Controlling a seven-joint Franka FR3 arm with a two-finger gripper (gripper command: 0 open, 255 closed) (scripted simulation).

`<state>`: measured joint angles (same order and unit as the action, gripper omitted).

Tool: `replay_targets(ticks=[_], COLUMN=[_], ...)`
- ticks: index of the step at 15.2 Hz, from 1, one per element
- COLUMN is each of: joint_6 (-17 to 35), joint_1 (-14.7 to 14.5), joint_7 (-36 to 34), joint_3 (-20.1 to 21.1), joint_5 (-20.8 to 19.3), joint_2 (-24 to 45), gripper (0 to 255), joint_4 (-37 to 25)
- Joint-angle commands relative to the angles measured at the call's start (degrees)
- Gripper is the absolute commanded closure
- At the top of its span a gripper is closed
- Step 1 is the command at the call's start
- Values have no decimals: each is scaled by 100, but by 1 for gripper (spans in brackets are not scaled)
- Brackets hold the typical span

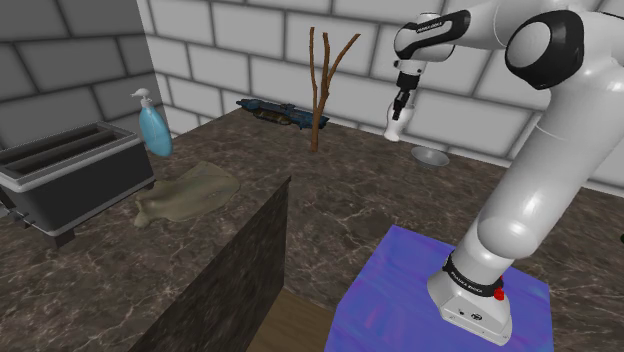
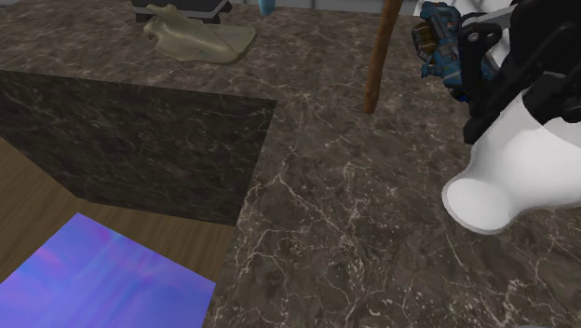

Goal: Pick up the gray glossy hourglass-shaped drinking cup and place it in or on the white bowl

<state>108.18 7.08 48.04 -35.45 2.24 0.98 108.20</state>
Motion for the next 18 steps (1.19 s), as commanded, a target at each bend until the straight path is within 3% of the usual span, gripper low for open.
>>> replay_targets(ticks=[1,9,15,18], joint_6=[-67,-364,-638,-410], joint_1=[110,624,1069,1071], joint_7=[202,1220,2132,2145], joint_3=[-109,-639,-1070,-1068], joint_5=[-54,-120,61,75], joint_2=[-82,-150,127,143], gripper=[255,255,255,255], joint_4=[4,-216,-664,-446])
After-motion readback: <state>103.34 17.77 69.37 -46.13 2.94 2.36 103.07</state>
